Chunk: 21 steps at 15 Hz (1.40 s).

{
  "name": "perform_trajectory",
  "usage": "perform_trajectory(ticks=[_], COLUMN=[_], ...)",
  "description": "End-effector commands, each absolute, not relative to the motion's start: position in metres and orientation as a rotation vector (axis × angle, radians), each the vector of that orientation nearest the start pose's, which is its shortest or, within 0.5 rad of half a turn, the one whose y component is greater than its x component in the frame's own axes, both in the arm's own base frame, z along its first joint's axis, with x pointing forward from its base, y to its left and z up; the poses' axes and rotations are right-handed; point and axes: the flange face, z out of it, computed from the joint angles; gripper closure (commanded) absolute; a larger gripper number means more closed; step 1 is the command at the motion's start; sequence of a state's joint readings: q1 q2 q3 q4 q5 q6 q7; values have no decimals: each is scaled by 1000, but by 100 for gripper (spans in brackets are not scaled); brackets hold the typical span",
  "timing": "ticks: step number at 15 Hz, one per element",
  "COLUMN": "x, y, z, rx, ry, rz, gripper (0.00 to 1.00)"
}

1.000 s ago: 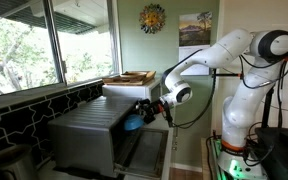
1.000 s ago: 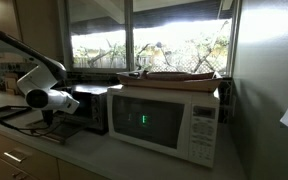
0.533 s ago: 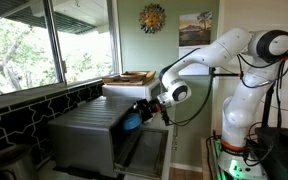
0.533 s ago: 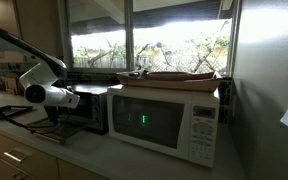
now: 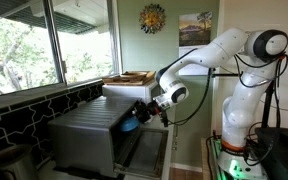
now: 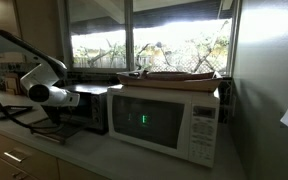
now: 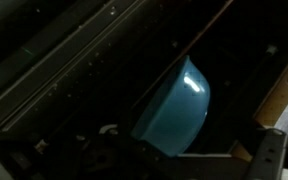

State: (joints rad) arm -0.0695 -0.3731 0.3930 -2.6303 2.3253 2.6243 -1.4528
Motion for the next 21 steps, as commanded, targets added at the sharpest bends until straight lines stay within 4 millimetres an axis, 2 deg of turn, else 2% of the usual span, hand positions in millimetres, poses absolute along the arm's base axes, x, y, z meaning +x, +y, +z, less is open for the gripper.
perform_trajectory(ticks=[1, 5, 14, 21], x=[399, 405, 418, 415], y=[108, 104, 109, 116], z=[361, 362, 384, 397], rx=[-2105, -2147, -2217, -2439], ry=[222, 159, 58, -16], rz=[-955, -965, -1072, -1032], gripper=[0, 0, 0, 0])
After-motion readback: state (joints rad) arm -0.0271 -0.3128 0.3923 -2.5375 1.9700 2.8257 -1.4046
